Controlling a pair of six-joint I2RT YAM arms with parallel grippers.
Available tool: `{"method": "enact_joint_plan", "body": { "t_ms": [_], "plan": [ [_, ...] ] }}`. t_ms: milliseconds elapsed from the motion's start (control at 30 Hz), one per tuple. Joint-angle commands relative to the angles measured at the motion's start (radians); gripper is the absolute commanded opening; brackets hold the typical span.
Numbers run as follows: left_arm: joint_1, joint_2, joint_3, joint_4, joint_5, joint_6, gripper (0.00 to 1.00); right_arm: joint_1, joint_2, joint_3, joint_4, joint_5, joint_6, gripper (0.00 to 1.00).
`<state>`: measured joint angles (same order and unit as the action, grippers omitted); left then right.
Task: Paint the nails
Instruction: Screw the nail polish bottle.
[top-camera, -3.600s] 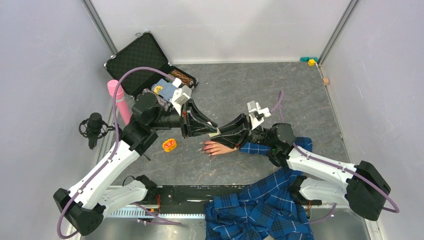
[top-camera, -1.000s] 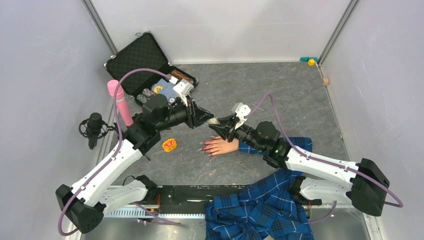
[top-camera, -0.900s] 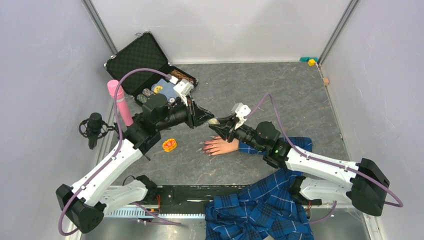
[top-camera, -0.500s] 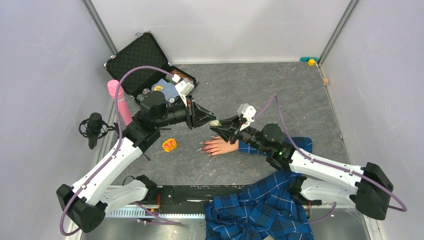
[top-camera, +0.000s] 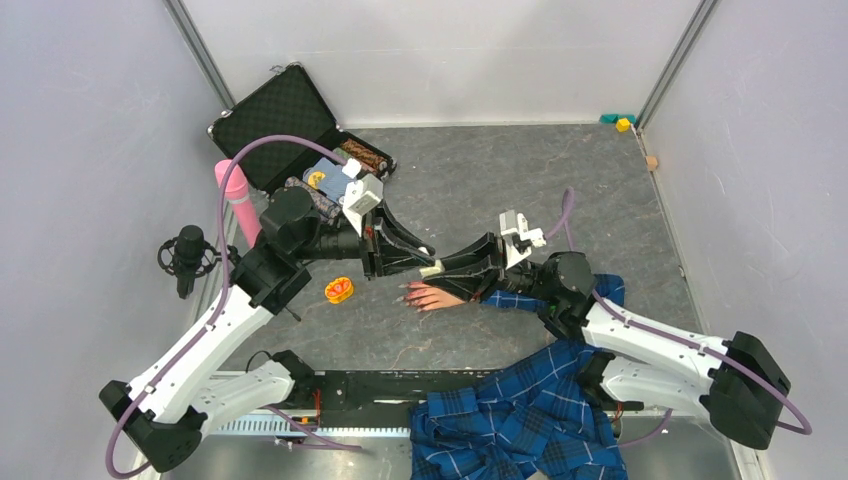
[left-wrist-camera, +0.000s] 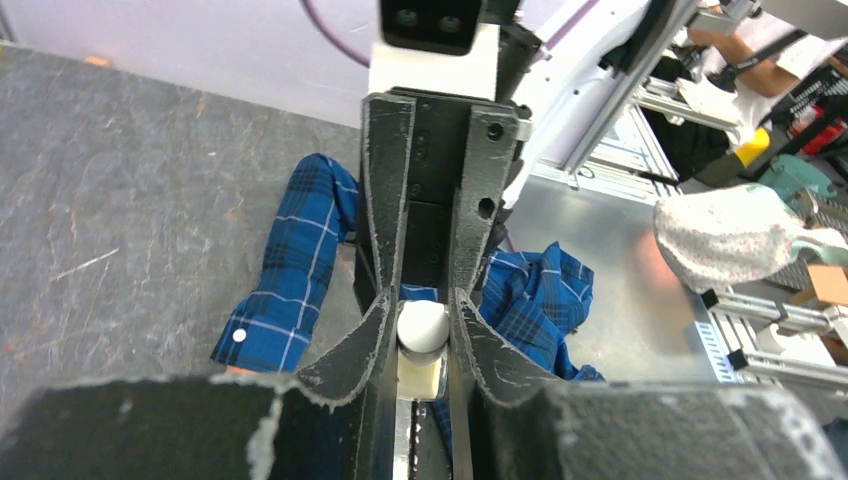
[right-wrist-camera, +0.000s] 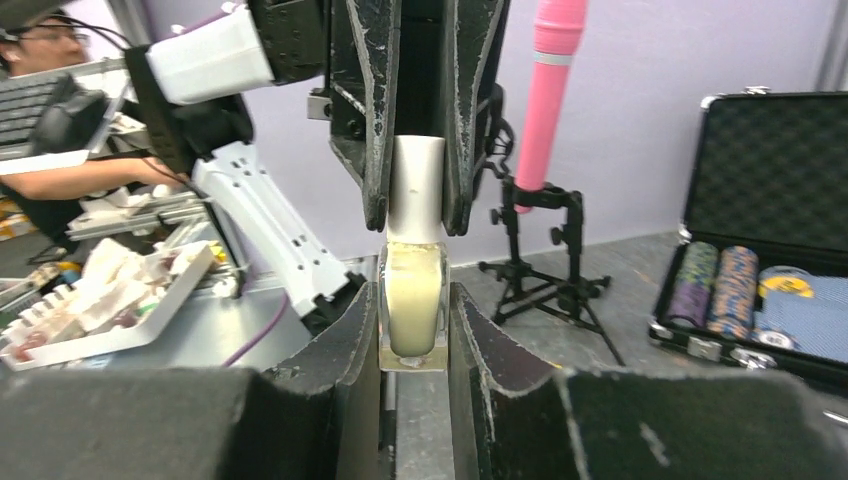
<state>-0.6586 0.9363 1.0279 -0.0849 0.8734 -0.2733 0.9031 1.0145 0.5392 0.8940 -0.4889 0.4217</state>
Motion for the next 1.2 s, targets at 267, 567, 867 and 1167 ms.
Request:
{"method": "enact_joint_plan", "body": {
  "t_ms": [267, 567, 867, 1167],
  "plan": [
    [-0.07, 0.006, 0.021, -0.185, 0.129, 0.146, 0.02, -0.032, 0.034, 0.018, 0.324, -0.077, 0.134, 0.0],
    [-0.069, -0.037, 0.014, -0.177, -0.158, 0.144, 0.61, -0.031, -0.009, 0.025, 0.125, 0.015, -0.011, 0.0],
    [-0.062, -0.129, 0.019, -0.146, -0.492, 0.117, 1.0, -0.031, -0.029, 0.027, 0.002, 0.117, -0.11, 0.0],
    [-0.059, -0.049, 0.063, -0.134, -0.597, -0.053, 1.0, -0.008, -0.015, 0.029, -0.125, 0.341, -0.229, 0.0]
  ]
}}
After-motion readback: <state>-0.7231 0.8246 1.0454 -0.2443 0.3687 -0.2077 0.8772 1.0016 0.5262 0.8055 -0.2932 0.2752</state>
